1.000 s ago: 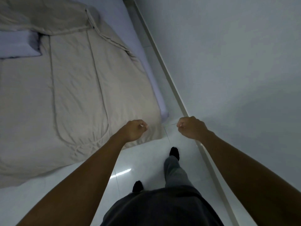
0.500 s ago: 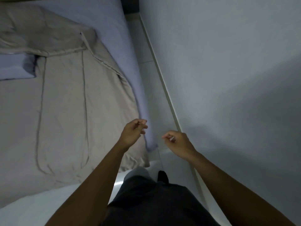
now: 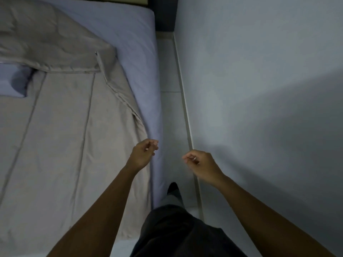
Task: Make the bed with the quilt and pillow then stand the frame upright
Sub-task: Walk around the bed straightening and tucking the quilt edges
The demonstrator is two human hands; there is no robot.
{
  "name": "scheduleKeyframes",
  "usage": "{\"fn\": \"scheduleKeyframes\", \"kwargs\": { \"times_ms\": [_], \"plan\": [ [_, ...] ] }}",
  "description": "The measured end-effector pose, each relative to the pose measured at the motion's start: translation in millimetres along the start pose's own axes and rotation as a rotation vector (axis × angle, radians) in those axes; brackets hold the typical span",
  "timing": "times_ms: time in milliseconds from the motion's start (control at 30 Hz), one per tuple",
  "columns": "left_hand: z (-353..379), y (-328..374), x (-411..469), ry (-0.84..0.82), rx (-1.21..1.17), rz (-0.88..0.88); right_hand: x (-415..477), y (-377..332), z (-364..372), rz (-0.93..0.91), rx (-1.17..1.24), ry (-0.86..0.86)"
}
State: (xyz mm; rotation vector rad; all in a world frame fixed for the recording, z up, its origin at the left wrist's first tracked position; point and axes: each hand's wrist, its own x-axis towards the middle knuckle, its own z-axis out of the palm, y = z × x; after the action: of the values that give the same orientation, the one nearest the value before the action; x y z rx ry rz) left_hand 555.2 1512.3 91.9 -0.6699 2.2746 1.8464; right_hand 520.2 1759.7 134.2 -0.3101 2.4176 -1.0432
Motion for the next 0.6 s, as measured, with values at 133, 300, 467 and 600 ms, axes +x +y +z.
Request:
{"fn": "scheduleKeyframes", "kwargs": {
  "times_ms": [133, 300, 467, 600],
  "plan": [
    [-9, 25, 68, 0.031, -0.023, -0.035, 84, -25, -30, -0.033, 0.011, -0.004],
    [-20, 73, 153, 0.090, -0.043, 0.010, 194, -64, -64, -0.064, 0.075, 0.008],
    [-42, 100, 217, 0.139, -0.094, 0.014, 279, -90, -82, -0.070, 0.079, -0.044],
    [-62, 110, 264, 0.202, -0.113, -0.044, 349, -100, -90, -0.075, 0.068, -0.124]
  ]
}}
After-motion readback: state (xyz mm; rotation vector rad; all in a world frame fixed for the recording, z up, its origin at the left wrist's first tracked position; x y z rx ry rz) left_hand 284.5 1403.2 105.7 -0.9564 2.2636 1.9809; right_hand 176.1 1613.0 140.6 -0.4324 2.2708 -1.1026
